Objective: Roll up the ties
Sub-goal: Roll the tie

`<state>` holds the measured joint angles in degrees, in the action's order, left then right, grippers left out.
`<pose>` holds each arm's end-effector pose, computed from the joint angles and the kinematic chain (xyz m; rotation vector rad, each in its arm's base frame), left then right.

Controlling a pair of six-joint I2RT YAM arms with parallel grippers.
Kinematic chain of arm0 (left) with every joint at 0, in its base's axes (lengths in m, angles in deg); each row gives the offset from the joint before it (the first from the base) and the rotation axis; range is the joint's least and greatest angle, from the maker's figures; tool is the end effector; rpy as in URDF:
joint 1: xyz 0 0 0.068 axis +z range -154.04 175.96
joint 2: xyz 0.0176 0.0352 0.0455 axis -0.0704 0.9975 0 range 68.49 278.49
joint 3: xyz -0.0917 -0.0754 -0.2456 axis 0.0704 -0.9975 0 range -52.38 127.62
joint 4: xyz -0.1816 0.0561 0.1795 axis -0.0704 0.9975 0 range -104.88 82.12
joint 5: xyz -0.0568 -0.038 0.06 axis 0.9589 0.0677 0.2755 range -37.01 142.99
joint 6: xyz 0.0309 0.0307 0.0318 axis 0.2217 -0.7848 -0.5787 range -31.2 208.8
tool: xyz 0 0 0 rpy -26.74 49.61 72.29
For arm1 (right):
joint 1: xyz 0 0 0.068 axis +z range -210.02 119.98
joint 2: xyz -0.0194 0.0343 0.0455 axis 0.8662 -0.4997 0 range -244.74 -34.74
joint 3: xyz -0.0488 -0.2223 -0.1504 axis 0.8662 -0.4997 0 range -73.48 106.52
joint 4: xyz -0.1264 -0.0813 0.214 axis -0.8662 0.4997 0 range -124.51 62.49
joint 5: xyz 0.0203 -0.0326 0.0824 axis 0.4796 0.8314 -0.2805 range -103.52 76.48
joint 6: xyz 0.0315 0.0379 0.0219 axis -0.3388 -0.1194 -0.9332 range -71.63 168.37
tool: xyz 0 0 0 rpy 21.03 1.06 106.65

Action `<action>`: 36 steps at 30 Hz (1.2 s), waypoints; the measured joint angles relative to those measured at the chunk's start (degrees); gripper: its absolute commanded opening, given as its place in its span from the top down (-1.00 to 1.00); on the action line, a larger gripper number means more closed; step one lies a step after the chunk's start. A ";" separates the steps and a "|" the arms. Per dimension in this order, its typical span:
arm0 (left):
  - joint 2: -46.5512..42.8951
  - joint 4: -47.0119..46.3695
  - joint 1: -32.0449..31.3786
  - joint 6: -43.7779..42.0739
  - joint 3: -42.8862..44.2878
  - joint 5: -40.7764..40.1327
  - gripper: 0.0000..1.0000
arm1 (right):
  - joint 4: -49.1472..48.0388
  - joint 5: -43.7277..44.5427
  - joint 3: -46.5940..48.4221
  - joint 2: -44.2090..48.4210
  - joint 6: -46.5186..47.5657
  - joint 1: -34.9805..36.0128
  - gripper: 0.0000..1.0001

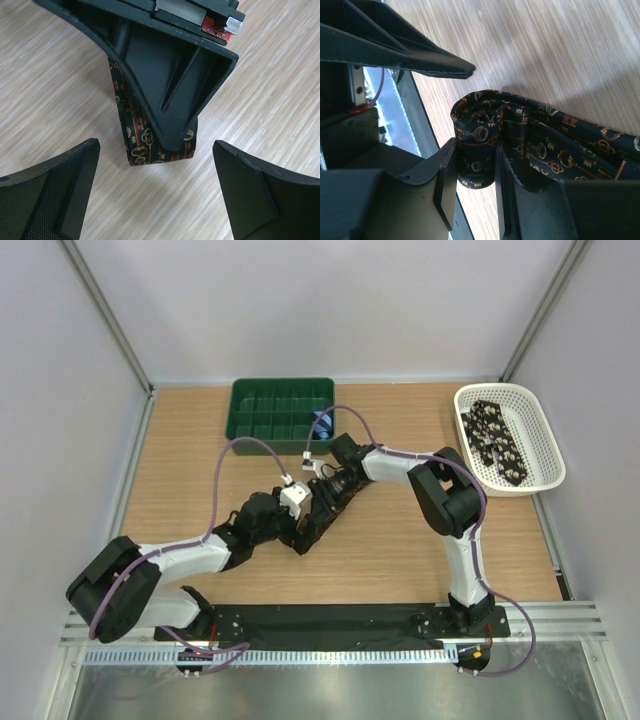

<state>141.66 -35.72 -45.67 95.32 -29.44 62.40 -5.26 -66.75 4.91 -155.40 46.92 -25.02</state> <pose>0.1766 -0.1649 0.1627 0.7460 2.0154 -0.6732 0.3166 0.2567 0.1297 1.0150 -2.5860 -1.4587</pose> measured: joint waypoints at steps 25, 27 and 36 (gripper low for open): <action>16.76 4.96 0.00 -9.60 13.60 5.42 -0.64 | 2.34 -7.43 1.86 -3.74 2.43 -4.02 0.78; 17.57 5.31 0.00 -9.94 14.62 5.88 -0.59 | 3.02 -7.91 2.56 -4.33 2.84 -4.26 0.78; 19.21 6.27 -0.13 -11.34 16.81 6.75 -0.37 | 4.55 -9.94 3.96 -6.27 3.30 -5.16 0.78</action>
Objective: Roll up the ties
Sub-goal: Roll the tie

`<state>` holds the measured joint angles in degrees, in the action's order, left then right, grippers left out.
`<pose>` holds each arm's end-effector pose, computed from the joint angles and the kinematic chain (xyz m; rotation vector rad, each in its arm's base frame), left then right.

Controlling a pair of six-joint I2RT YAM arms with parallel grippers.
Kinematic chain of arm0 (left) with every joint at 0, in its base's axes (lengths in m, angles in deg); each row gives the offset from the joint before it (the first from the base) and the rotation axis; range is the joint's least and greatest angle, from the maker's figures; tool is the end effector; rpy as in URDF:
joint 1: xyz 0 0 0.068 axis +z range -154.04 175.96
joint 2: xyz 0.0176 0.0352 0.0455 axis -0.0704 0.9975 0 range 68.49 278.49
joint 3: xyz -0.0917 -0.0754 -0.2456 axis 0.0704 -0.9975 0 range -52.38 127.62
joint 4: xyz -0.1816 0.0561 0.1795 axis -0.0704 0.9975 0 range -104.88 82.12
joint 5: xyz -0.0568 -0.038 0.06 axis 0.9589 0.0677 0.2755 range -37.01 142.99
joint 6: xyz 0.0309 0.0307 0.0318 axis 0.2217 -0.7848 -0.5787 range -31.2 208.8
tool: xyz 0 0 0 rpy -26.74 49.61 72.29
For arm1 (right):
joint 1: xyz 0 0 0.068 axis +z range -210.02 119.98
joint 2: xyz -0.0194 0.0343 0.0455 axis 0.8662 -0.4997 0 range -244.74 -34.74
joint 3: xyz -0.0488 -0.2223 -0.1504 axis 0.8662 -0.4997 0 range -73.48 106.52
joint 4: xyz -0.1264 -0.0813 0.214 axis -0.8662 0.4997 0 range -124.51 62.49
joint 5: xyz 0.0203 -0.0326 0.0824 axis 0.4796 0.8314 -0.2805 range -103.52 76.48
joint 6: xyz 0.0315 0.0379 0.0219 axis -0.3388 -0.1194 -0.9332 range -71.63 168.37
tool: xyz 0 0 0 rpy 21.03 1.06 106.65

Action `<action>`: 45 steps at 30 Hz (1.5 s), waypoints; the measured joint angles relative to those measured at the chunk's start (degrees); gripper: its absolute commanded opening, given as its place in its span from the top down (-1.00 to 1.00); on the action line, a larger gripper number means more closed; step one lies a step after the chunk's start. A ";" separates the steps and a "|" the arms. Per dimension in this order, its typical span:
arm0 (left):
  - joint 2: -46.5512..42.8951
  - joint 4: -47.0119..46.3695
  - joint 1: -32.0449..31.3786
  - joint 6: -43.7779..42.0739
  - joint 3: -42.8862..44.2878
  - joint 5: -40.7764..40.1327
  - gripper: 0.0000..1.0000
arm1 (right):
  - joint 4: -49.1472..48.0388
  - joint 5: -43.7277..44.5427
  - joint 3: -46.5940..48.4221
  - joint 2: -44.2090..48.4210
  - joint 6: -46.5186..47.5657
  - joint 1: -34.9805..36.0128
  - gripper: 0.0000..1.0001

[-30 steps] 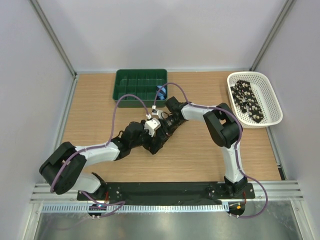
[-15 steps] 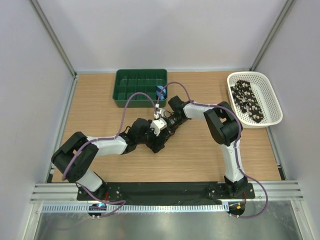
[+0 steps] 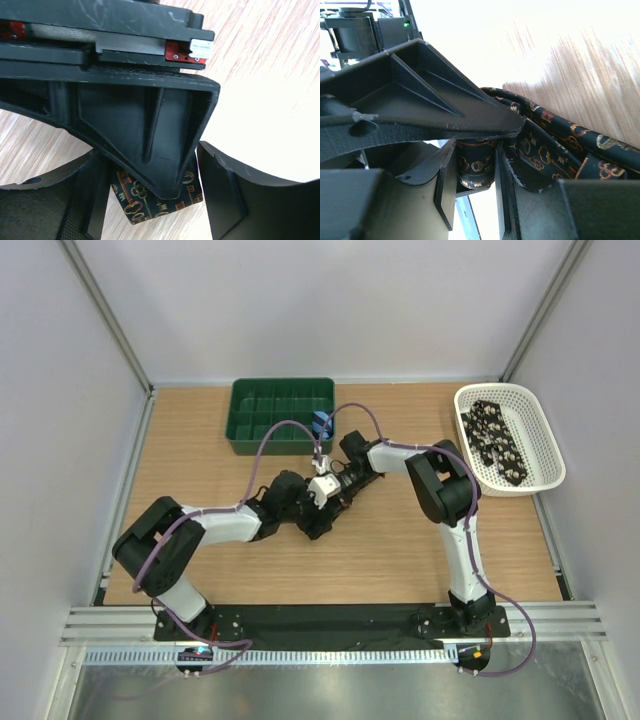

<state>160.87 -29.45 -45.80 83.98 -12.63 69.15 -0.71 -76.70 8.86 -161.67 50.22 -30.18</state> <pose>0.2265 -0.2157 0.1523 1.0475 2.0340 -0.6597 0.3427 0.2334 0.1069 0.8636 -2.4501 -1.6108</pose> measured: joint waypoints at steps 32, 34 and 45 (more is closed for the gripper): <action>5.27 4.02 -0.81 -2.25 5.79 0.37 0.58 | -0.94 2.14 -1.38 1.86 -1.09 -2.25 0.05; 5.40 3.93 -0.85 -2.51 5.79 0.37 0.58 | -1.07 2.14 -1.51 1.86 -1.40 -2.38 -0.06; 6.01 4.26 -0.90 -3.21 6.19 0.68 0.65 | -4.22 2.51 -3.37 3.28 -3.61 -3.89 -0.03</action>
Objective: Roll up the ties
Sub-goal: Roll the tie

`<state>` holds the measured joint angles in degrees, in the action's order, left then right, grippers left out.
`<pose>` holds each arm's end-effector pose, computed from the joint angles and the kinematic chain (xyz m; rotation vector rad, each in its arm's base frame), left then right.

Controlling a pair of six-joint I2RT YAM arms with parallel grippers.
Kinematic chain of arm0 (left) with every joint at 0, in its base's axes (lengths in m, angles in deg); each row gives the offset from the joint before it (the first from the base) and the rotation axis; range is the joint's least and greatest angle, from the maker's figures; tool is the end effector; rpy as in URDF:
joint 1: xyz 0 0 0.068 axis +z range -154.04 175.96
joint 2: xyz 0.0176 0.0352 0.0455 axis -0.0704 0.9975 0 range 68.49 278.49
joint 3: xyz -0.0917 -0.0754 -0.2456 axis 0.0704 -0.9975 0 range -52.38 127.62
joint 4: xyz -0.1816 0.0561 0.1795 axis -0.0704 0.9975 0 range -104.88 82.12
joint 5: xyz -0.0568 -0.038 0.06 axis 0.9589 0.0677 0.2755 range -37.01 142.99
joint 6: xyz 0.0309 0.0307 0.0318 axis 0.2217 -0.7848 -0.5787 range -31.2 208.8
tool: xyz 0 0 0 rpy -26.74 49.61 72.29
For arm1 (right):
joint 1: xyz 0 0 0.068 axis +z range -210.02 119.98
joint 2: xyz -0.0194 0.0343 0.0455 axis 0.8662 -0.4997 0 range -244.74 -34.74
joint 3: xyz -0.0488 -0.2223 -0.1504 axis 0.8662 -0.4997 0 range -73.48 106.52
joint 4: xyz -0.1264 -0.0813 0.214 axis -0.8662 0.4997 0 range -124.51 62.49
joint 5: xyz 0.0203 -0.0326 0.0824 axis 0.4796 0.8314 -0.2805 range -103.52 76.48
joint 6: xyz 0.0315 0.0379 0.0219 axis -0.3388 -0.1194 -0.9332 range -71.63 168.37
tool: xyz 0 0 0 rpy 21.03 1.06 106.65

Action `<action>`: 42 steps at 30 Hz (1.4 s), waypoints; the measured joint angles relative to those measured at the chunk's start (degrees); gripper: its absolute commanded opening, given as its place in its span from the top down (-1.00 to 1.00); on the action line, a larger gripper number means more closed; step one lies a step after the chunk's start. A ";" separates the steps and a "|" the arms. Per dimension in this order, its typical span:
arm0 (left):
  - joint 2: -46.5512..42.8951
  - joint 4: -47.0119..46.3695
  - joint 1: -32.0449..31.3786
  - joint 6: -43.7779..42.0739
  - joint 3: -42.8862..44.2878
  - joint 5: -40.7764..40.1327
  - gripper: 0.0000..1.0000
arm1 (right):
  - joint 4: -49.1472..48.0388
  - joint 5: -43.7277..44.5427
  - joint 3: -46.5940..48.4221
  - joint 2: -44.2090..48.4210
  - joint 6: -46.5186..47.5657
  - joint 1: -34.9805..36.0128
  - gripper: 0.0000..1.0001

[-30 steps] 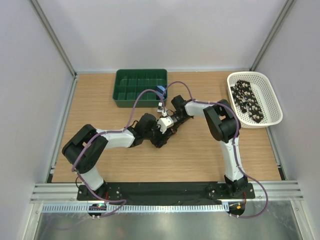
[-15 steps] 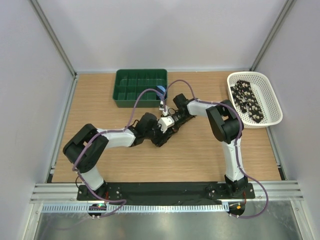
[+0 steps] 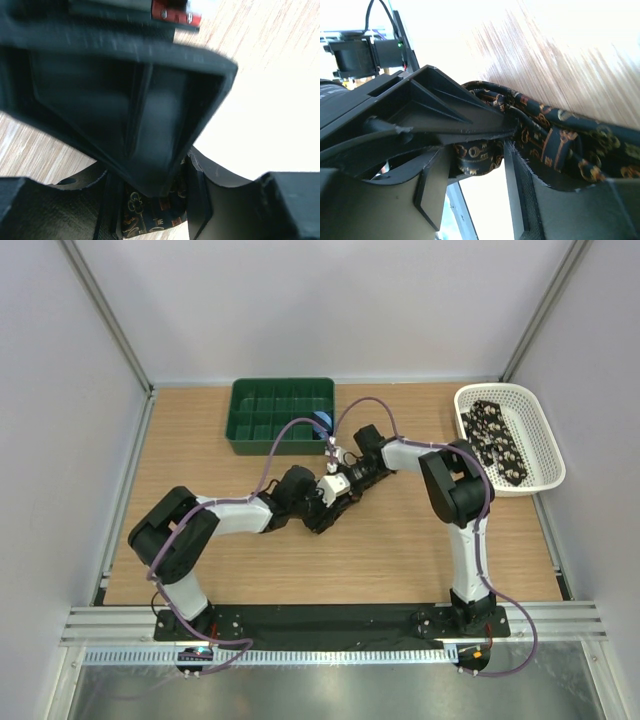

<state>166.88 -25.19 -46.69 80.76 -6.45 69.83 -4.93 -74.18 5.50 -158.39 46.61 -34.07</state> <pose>0.2398 -0.2350 0.1444 1.1455 2.0576 -0.6423 0.3528 0.2064 0.1156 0.7727 -2.5728 -1.6096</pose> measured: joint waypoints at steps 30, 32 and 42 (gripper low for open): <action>1.70 3.82 -0.20 0.33 3.45 0.57 0.47 | -13.75 -2.51 -10.43 7.56 -9.27 -1.03 0.78; 1.75 3.93 -0.24 0.35 3.56 0.39 0.38 | -14.16 -2.54 -10.43 7.10 -9.81 -0.98 0.81; 1.97 5.49 -0.68 0.59 4.55 -0.83 0.00 | -14.97 -4.09 -10.43 5.60 -11.15 -1.55 0.82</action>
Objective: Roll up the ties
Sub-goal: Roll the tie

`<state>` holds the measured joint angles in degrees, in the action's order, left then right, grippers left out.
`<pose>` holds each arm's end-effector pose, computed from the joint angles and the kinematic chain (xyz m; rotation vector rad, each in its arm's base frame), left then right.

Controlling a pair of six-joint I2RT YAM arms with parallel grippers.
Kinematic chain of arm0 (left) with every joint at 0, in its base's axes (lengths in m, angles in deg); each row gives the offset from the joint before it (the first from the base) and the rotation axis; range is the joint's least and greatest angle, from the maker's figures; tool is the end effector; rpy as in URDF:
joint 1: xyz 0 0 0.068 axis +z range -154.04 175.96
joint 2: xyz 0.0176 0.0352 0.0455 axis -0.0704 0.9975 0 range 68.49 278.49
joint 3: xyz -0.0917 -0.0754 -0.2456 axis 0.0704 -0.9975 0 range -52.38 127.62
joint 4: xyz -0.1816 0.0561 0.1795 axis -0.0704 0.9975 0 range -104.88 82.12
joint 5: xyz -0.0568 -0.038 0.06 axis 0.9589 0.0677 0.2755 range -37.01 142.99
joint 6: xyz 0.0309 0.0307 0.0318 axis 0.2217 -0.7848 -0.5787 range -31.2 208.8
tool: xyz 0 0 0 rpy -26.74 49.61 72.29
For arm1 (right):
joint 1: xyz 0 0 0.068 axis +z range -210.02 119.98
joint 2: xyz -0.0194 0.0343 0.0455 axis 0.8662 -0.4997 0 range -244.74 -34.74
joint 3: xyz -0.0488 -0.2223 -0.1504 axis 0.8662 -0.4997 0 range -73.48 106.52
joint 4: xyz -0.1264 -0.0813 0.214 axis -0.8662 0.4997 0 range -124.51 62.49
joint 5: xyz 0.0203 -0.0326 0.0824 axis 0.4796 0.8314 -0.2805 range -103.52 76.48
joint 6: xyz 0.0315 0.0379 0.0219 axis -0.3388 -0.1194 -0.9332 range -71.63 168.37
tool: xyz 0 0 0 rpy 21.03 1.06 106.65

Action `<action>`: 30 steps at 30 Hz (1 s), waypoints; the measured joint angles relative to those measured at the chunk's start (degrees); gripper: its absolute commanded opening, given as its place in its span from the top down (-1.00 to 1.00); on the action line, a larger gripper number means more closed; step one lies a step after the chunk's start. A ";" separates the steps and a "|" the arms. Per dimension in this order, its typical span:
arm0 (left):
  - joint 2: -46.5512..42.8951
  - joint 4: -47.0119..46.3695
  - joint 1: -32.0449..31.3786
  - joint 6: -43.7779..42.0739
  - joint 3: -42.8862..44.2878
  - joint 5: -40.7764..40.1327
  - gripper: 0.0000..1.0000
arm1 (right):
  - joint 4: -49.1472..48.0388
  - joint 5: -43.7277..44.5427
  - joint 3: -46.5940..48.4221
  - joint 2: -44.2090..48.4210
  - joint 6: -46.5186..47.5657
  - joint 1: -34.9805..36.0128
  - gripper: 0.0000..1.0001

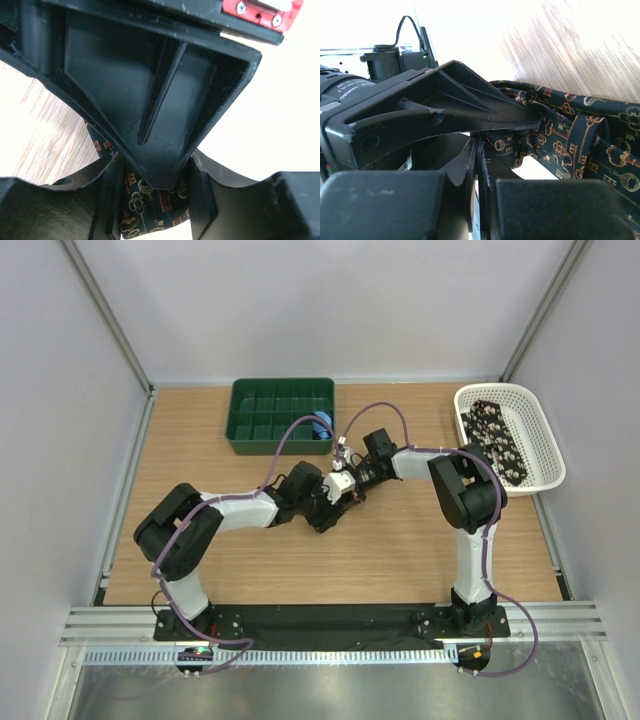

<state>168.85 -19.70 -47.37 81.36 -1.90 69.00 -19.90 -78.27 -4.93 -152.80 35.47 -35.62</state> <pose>0.2462 -0.2458 0.1479 1.1573 2.1124 -0.6283 0.3399 0.1897 0.1187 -0.6287 2.5156 1.7298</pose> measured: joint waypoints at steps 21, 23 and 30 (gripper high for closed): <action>2.75 7.87 -1.03 2.49 6.47 -3.76 0.35 | -0.50 0.50 -0.11 -1.22 0.04 -0.98 0.82; 2.78 8.24 -1.11 2.45 6.67 -4.02 0.37 | -0.50 0.55 -0.07 -1.25 0.04 -1.01 0.82; 3.80 10.12 -1.42 7.48 8.63 -6.25 0.31 | 0.57 0.70 1.38 -1.97 -0.02 -1.29 0.56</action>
<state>172.65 -9.58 -48.79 88.83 6.73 62.75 -19.33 -77.57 -3.55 -154.77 35.45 -36.91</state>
